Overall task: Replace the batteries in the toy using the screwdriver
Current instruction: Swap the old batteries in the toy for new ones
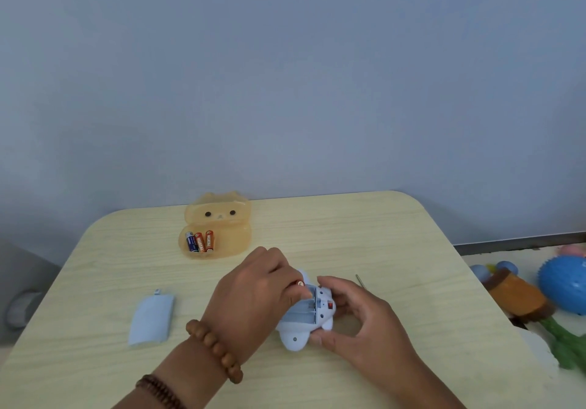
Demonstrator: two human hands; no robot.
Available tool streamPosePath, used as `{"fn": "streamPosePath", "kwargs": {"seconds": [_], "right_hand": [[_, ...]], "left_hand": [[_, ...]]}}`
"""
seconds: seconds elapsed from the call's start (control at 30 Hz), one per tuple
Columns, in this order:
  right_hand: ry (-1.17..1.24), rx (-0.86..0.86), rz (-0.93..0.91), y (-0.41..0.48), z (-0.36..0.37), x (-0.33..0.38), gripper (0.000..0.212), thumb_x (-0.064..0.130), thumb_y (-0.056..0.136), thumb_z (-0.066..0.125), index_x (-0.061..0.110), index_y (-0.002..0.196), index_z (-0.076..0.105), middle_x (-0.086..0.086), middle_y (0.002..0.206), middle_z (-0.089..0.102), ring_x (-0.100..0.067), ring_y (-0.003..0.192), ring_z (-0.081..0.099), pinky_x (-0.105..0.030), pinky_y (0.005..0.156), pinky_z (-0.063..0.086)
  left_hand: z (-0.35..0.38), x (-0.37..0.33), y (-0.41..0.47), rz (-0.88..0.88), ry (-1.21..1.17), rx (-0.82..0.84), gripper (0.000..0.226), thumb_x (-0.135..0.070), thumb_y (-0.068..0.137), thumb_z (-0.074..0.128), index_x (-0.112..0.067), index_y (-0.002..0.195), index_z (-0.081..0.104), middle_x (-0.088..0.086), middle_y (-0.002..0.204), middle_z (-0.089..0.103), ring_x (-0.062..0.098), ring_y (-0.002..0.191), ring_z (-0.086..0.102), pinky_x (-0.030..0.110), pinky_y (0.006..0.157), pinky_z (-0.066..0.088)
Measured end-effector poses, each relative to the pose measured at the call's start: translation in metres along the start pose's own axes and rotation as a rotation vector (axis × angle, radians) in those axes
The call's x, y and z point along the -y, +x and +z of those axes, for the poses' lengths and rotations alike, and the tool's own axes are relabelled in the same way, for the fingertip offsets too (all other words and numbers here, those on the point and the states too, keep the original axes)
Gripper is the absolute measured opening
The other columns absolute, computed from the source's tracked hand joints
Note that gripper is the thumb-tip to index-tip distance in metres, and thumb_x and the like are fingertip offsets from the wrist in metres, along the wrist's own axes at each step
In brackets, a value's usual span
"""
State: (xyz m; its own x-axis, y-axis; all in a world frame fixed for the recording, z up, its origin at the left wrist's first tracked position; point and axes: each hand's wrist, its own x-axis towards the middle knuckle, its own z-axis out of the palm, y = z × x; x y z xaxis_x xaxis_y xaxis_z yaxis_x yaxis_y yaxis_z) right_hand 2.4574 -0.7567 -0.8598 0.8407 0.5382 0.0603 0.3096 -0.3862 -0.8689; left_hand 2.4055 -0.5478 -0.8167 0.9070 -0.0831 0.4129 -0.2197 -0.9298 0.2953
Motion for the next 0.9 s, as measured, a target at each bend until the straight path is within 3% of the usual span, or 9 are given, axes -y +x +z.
{"fn": "streamPosePath", "kwargs": {"seconds": [0.13,0.27,0.53,0.77,0.9], "right_hand": [[-0.003,-0.014,0.0,0.0007,0.0009,-0.0006,0.065,0.029,0.066,0.094,0.039,0.122,0.063,0.018,0.114,0.073,-0.008,0.107,0.07,-0.029,0.095,0.055],[-0.004,-0.01,0.007,0.0018,0.001,-0.0034,0.064,0.031,0.065,0.094,0.036,0.123,0.065,0.013,0.114,0.074,-0.012,0.106,0.07,-0.037,0.096,0.055],[-0.005,-0.013,0.011,0.0015,0.0013,-0.003,0.066,0.031,0.065,0.094,0.036,0.123,0.064,0.014,0.115,0.074,-0.012,0.108,0.07,-0.037,0.097,0.055],[0.0,-0.011,0.017,0.0004,0.0004,0.0012,0.065,0.03,0.066,0.094,0.04,0.122,0.064,0.016,0.115,0.073,-0.01,0.109,0.069,-0.036,0.097,0.055],[0.001,-0.015,0.019,0.0003,-0.0001,0.0028,0.064,0.03,0.067,0.093,0.042,0.123,0.063,0.016,0.116,0.073,-0.01,0.109,0.069,-0.037,0.098,0.055]], "left_hand": [[0.0021,0.0012,-0.0004,-0.117,-0.123,0.015,0.025,-0.055,0.079,0.054,-0.035,0.085,0.066,-0.018,0.085,0.053,0.001,0.08,0.049,0.025,0.061,0.049],[0.0033,0.0016,0.0019,-0.152,-0.228,-0.023,0.025,-0.053,0.071,0.059,-0.033,0.081,0.072,-0.018,0.086,0.059,0.003,0.08,0.057,0.027,0.065,0.052],[0.002,-0.0023,0.002,-0.036,-0.097,-0.018,0.016,-0.033,0.079,0.063,-0.037,0.094,0.06,-0.016,0.081,0.06,0.006,0.076,0.053,0.032,0.057,0.051],[0.0023,-0.0004,0.0016,0.048,-0.016,0.009,0.018,-0.036,0.082,0.056,-0.037,0.087,0.073,-0.015,0.086,0.06,0.008,0.073,0.056,0.024,0.044,0.045],[0.0043,0.0013,0.0014,-0.037,-0.081,0.039,0.015,-0.037,0.077,0.064,-0.04,0.089,0.073,-0.017,0.09,0.059,0.006,0.078,0.055,0.027,0.05,0.05]]}}
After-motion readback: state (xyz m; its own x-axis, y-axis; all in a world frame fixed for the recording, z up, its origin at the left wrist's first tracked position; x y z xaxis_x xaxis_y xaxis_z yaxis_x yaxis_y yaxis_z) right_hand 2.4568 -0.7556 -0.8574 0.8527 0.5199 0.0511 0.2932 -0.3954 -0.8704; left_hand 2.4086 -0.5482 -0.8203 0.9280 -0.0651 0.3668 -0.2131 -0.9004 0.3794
